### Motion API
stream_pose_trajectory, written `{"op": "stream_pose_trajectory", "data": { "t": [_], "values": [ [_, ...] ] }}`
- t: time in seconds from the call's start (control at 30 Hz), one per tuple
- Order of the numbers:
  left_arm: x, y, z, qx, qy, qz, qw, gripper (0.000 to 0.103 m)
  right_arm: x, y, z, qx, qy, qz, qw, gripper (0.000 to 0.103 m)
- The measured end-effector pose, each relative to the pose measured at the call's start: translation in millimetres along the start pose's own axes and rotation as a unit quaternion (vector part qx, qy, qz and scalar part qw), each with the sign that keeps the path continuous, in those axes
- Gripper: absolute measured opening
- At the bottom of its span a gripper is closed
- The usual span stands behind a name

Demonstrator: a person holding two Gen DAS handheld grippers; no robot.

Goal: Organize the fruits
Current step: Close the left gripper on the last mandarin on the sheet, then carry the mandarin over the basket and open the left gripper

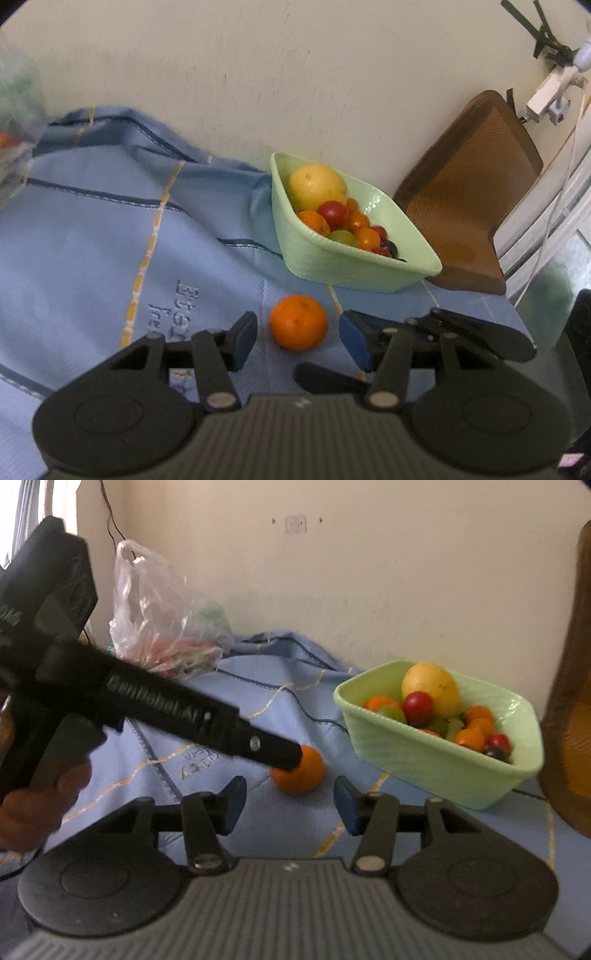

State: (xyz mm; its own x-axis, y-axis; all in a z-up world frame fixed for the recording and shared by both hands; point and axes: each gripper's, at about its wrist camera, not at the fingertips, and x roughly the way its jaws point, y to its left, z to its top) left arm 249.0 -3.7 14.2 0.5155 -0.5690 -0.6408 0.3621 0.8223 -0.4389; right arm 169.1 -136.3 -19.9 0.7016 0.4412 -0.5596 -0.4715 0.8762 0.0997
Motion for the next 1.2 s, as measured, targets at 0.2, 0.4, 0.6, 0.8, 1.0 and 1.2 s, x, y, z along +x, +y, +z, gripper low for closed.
{"op": "stream_pose_trajectory", "data": {
  "t": [0.2, 0.4, 0.6, 0.8, 1.0, 1.2],
  "values": [
    [4, -11, -7, -0.007, 0.002, 0.000, 1.0000, 0.037, 4, -5, 0, 0.003, 0.002, -0.009, 1.000, 0.035],
    [-17, -65, -45, 0.039, 0.001, -0.013, 0.9991, 0.037, -48, -2, -27, 0.011, -0.013, -0.030, 0.999, 0.035],
    [-46, -115, -109, 0.081, -0.008, -0.042, 0.9958, 0.037, -116, 15, -75, 0.000, -0.041, -0.069, 0.997, 0.035],
    [-56, -134, -147, 0.120, -0.002, -0.029, 0.9924, 0.038, -145, 35, -115, 0.012, -0.049, -0.099, 0.994, 0.036],
    [-62, -139, -156, 0.131, -0.009, -0.011, 0.9913, 0.041, -140, 43, -118, 0.013, -0.045, -0.104, 0.994, 0.041],
    [-68, -137, -153, 0.120, -0.014, -0.005, 0.9926, 0.041, -142, 45, -120, 0.008, -0.049, -0.101, 0.994, 0.045]
  ]
}}
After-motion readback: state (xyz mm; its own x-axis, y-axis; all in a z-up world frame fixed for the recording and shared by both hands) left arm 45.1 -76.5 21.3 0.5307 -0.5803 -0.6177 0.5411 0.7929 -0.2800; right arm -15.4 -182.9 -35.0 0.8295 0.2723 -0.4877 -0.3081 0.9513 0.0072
